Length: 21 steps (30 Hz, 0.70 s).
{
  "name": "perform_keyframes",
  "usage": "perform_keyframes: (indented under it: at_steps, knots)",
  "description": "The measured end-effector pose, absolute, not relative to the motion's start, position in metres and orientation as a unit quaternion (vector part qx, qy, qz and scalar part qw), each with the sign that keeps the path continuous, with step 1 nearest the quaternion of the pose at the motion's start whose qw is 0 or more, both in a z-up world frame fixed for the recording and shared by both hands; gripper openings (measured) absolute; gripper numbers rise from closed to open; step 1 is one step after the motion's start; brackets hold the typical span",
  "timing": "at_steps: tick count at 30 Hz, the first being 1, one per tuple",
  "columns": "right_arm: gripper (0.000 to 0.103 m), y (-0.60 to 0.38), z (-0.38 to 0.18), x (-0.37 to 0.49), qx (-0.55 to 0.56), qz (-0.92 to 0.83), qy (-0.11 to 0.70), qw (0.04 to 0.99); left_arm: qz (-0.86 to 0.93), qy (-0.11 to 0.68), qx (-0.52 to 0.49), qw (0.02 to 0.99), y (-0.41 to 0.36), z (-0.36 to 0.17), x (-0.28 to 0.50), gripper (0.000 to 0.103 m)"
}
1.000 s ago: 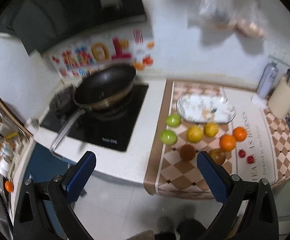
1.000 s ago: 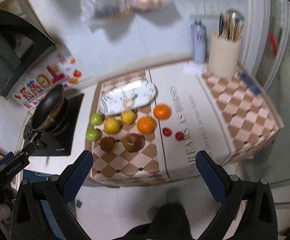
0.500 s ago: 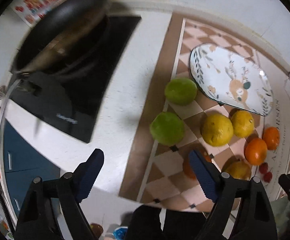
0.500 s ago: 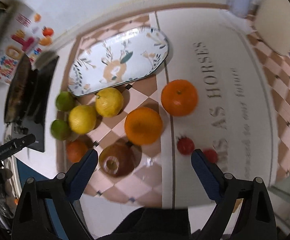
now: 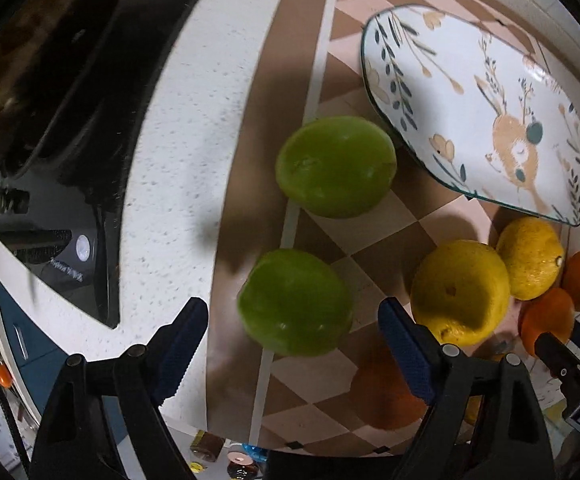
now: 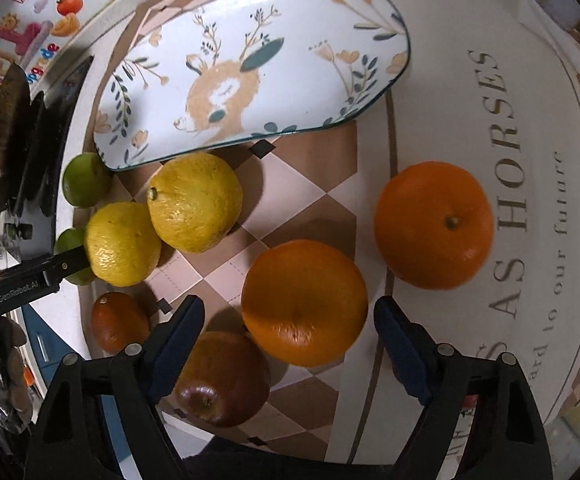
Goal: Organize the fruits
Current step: 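Grasp a green lime with the left tool while the right tool grasps an orange, then place the lime on the plate with the left tool while the right tool places the orange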
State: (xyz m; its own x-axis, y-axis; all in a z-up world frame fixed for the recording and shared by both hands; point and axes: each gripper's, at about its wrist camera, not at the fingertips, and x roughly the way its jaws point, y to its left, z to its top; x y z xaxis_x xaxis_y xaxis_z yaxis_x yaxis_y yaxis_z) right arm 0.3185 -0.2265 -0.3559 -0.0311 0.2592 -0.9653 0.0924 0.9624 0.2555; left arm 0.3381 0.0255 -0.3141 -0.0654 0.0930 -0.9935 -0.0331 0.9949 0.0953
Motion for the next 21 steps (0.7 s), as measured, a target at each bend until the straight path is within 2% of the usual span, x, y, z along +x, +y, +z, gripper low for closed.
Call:
perform_keyframes:
  at_steps: [2,5,12,18,21]
  knots:
    - [0.080,-0.224,-0.361,0.320,0.118,0.059,0.718,0.684,0.042,0.734,0.023,0.678,0.024,-0.320,0.340,0.061]
    - [0.069,-0.223,-0.367,0.321,0.108,0.053,0.719,0.684,0.043,0.731,0.036,0.680,0.022,-0.325,0.336,0.060]
    - [0.067,-0.228,-0.355,0.315,0.118,0.064,0.709,0.693,0.043,0.721,0.020,0.692,0.020,-0.315,0.323,0.060]
    - [0.067,-0.247,-0.299,0.333,0.153,0.088,0.671,0.720,0.010,0.678,-0.017,0.735,0.000,-0.243,0.315,0.060]
    - [0.067,-0.251,-0.283,0.366,0.147,0.089,0.649,0.741,-0.018,0.655,-0.043,0.754,-0.020,-0.216,0.346,0.060]
